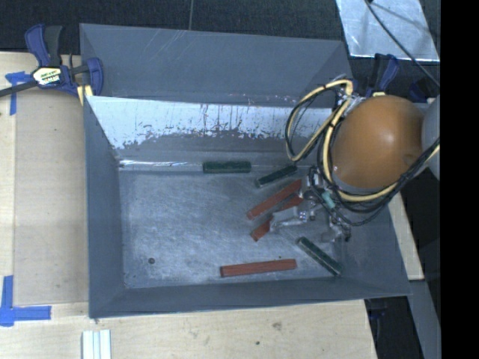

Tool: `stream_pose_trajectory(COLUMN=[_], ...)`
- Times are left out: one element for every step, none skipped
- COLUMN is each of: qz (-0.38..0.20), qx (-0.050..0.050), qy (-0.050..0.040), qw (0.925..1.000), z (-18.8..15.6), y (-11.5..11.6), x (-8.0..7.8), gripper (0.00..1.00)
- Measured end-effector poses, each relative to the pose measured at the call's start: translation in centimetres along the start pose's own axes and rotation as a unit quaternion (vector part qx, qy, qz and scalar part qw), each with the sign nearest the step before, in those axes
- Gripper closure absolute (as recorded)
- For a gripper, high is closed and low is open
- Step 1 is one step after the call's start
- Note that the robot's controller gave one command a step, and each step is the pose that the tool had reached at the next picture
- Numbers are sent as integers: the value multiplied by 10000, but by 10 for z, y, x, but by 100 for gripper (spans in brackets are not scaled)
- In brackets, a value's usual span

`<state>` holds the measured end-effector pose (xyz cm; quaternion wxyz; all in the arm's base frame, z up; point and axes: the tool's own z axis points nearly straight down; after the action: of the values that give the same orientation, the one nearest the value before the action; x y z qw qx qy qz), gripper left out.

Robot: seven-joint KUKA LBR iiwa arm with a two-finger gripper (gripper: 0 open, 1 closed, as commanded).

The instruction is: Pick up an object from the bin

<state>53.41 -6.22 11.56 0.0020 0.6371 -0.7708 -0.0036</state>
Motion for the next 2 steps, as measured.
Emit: stream_pose_trajectory(qz=[1028,818], qx=[62,52], qy=[-16,-14], qw=[9947,9966], z=[14,46], y=[-50,-58], x=[-13,-44], gripper=[0,0])
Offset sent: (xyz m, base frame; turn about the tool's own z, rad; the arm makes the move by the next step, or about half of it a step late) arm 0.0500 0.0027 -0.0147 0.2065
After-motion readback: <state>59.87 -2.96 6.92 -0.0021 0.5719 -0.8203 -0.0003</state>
